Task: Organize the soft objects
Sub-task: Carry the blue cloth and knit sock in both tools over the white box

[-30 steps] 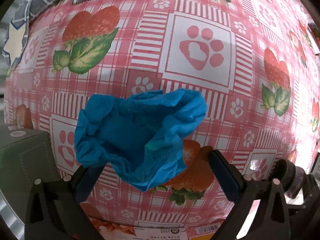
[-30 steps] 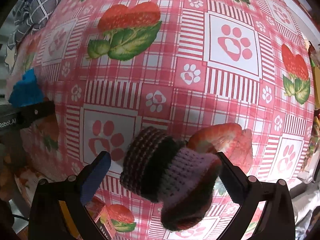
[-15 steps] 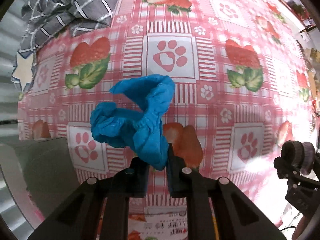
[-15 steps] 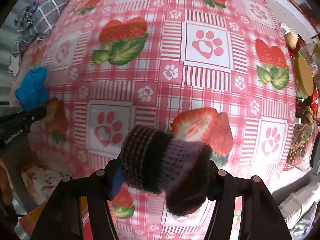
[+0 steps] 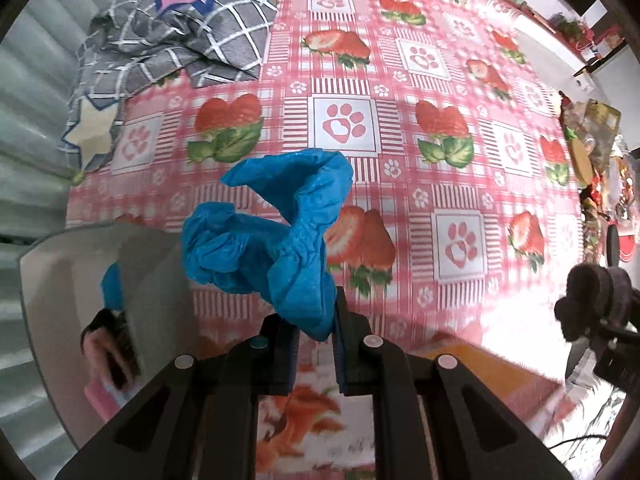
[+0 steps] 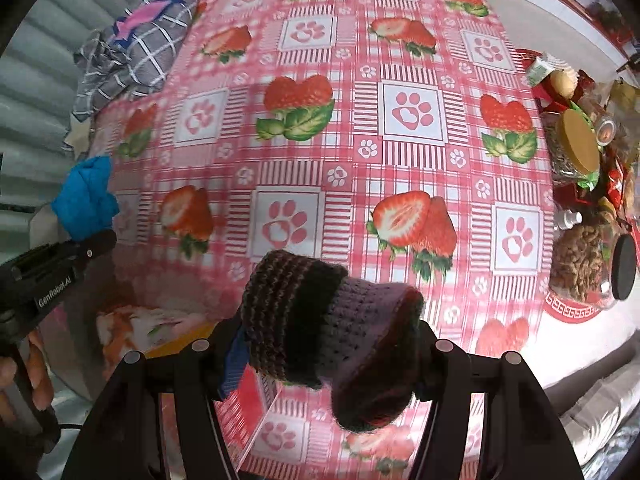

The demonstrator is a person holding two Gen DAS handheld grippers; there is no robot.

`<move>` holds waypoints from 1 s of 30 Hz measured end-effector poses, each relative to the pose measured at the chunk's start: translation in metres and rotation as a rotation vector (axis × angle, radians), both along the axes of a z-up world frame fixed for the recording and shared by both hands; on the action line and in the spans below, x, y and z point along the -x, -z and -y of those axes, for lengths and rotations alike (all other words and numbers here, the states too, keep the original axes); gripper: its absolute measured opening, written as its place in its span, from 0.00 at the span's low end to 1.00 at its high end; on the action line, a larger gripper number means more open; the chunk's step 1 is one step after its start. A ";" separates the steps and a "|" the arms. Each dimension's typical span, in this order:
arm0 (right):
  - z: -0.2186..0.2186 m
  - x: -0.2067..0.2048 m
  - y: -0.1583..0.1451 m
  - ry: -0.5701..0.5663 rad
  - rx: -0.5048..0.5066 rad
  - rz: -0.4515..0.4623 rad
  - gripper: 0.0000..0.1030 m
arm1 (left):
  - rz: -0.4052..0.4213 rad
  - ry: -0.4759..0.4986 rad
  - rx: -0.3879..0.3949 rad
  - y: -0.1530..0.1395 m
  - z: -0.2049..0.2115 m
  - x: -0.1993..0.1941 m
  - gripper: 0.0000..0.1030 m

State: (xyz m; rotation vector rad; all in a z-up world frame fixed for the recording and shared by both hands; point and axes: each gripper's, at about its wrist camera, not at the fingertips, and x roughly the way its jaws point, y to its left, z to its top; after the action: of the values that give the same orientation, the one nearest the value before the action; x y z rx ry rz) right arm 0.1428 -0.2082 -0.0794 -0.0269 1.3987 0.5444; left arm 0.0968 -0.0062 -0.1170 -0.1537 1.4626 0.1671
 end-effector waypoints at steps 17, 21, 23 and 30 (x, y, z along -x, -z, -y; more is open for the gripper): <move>0.002 0.064 -0.041 0.044 -0.045 0.057 0.61 | 0.061 0.055 0.036 -0.054 -0.002 0.086 0.15; 0.003 0.076 -0.047 0.047 -0.042 0.064 0.62 | 0.072 0.084 0.050 -0.061 0.003 0.100 0.15; 0.003 0.083 -0.050 0.045 -0.038 0.067 0.62 | 0.075 0.093 0.056 -0.063 0.005 0.105 0.15; -0.007 0.111 -0.053 0.021 -0.038 0.064 0.62 | 0.083 0.098 0.061 -0.067 0.003 0.130 0.15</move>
State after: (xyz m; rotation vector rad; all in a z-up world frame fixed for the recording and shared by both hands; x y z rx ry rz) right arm 0.0318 -0.2010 -0.0263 0.0013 1.3244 0.5478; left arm -0.0328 -0.0094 -0.0498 -0.1365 1.3896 0.0359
